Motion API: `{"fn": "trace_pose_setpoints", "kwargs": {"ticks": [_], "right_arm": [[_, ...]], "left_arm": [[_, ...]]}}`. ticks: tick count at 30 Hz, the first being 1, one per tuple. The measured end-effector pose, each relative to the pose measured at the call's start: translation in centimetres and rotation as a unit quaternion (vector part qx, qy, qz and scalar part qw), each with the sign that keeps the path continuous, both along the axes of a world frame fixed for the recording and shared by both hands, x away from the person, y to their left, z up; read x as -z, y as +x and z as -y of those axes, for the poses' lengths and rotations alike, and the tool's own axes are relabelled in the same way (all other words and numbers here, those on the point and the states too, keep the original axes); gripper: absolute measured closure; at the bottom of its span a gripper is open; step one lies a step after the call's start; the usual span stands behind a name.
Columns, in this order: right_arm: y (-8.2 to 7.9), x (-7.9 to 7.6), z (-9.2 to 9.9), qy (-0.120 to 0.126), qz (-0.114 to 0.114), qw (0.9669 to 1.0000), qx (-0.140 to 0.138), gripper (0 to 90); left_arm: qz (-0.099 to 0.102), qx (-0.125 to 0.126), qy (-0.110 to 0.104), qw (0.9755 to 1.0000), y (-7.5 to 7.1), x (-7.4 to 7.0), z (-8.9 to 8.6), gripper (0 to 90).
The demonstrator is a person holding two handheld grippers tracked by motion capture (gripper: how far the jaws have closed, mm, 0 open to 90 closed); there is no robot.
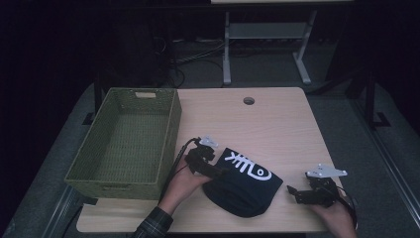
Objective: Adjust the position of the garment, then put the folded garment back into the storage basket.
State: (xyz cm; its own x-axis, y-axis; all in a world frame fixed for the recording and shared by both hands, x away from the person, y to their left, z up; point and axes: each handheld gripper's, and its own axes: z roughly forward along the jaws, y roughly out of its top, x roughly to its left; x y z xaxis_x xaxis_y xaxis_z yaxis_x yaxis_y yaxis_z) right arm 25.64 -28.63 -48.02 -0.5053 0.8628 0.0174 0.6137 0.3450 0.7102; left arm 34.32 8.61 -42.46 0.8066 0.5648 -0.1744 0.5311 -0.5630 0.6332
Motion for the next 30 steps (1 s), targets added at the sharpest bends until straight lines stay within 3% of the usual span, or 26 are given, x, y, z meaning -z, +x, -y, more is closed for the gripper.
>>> {"fn": "trace_pose_setpoints", "kwargs": {"ticks": [8, 21, 25, 30], "right_arm": [[0.1, 0.2, 0.1, 0.007, 0.003, 1.0000, -0.001, 11.0], [0.1, 0.2, 0.1, 0.007, 0.002, 1.0000, -0.003, 10.6], [0.1, 0.2, 0.0, 0.007, 0.002, 1.0000, -0.003, 10.6], [0.1, 0.2, 0.0, 0.008, 0.002, 1.0000, -0.005, 11.0]], "left_arm": [[0.000, -0.005, 0.008, 1.0000, 1.2, 0.7, 0.2, 16.4], [-0.018, 0.004, 0.030, 0.9994, 1.6, 2.7, 0.7, 14.7], [-0.032, 0.005, 0.027, 0.9991, 1.8, 3.3, 0.7, 14.9], [-0.020, 0.008, 0.033, 0.9992, 1.6, 3.4, 0.8, 15.6]]}}
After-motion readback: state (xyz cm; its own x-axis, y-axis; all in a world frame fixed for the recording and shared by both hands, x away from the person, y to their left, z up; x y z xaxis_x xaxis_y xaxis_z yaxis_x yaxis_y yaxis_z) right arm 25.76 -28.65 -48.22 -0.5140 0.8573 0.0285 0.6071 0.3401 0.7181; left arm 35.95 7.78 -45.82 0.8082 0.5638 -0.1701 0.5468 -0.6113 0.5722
